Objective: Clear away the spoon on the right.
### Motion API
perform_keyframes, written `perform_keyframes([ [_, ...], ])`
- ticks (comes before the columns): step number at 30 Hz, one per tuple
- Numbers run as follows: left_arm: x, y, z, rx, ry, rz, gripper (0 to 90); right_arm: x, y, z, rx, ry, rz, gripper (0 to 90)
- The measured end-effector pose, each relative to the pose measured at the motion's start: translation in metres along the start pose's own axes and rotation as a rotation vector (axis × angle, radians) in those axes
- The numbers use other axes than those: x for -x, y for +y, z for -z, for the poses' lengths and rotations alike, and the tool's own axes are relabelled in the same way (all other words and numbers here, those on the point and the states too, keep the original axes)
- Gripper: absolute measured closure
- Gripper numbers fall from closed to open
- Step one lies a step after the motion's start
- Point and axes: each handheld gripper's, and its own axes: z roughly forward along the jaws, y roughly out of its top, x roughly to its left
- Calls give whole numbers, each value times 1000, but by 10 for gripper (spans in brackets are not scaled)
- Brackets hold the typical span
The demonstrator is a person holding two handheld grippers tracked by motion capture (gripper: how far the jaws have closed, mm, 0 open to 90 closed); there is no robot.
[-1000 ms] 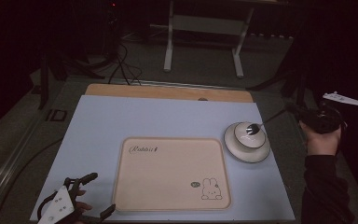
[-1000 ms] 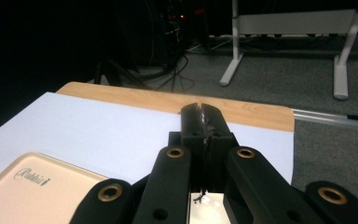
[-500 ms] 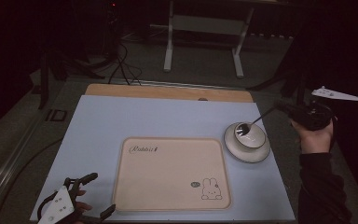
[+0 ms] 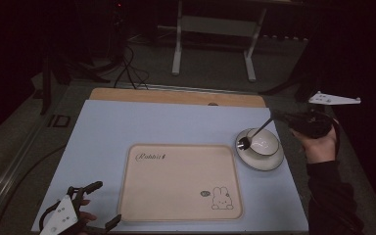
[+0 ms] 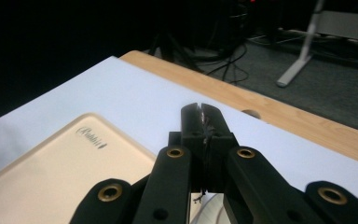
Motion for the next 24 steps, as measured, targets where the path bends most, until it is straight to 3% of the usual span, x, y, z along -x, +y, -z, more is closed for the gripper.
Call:
perform_keyframes([
  [2, 0, 0, 0, -1, -1, 0, 0, -10, 0, -9, -22, 50, 30, 899],
  [10, 0, 0, 0, 5, -2, 6, 0, -23, -3, -25, -57, 109, 51, 899],
  [11, 0, 0, 0, 3, -2, 6, 0, -28, -5, -30, -68, 140, 56, 899],
  [20, -1, 0, 0, 3, 1, 13, 0, -46, -14, -52, -124, 241, 83, 899],
  [21, -1, 0, -1, 1, 3, 12, 0, -52, -17, -58, -135, 270, 98, 899],
  [24, -1, 0, -1, 0, 2, 13, 0, -56, -21, -64, -134, 307, 93, 899],
])
